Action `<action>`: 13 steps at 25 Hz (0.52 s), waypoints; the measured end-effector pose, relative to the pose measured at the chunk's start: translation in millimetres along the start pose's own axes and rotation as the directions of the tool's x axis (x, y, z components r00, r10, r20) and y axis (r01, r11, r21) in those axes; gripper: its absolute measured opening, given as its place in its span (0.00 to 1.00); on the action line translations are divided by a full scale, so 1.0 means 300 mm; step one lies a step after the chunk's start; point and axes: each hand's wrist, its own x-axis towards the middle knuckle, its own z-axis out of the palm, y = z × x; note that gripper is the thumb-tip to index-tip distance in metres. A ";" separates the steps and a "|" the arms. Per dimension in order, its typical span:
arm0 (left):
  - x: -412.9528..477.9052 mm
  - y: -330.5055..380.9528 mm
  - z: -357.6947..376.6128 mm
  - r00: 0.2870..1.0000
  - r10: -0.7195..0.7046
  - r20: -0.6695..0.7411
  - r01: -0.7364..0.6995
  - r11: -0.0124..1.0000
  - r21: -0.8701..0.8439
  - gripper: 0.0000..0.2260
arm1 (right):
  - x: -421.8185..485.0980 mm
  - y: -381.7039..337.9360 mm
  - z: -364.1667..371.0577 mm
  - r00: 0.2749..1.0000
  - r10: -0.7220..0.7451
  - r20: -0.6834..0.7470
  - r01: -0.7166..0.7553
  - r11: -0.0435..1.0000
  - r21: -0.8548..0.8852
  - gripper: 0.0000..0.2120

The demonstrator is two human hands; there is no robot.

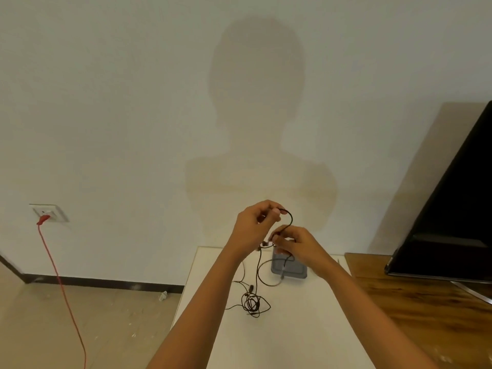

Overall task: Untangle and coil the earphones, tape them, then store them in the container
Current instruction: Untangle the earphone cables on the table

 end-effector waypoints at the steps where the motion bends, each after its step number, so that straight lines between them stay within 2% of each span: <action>1: 0.012 0.003 -0.006 1.000 0.020 -0.010 -0.019 0.997 0.076 0.07 | 0.000 -0.019 -0.007 0.999 -0.008 -0.037 0.010 0.998 0.057 0.04; 3: 0.020 -0.022 -0.032 1.000 0.001 -0.025 0.004 0.978 0.210 0.07 | -0.009 -0.061 -0.041 0.987 -0.006 -0.159 0.044 0.970 0.237 0.07; 5: 0.008 -0.075 -0.060 0.997 -0.071 -0.002 0.069 0.955 0.288 0.09 | -0.014 -0.093 -0.090 0.960 0.044 -0.278 0.097 0.876 0.473 0.10; 8: -0.020 -0.135 -0.061 0.987 -0.152 0.061 0.129 0.952 0.279 0.10 | -0.023 -0.129 -0.119 0.959 0.045 -0.280 0.167 0.707 0.688 0.11; 11: -0.057 -0.184 -0.045 0.980 -0.188 0.067 0.161 0.943 0.290 0.10 | -0.034 -0.168 -0.097 0.960 0.017 -0.280 0.245 0.437 0.865 0.13; 13: -0.089 -0.228 -0.052 0.969 -0.234 0.075 0.203 0.934 0.294 0.11 | -0.035 -0.197 -0.113 0.941 0.015 -0.339 0.324 0.257 0.910 0.13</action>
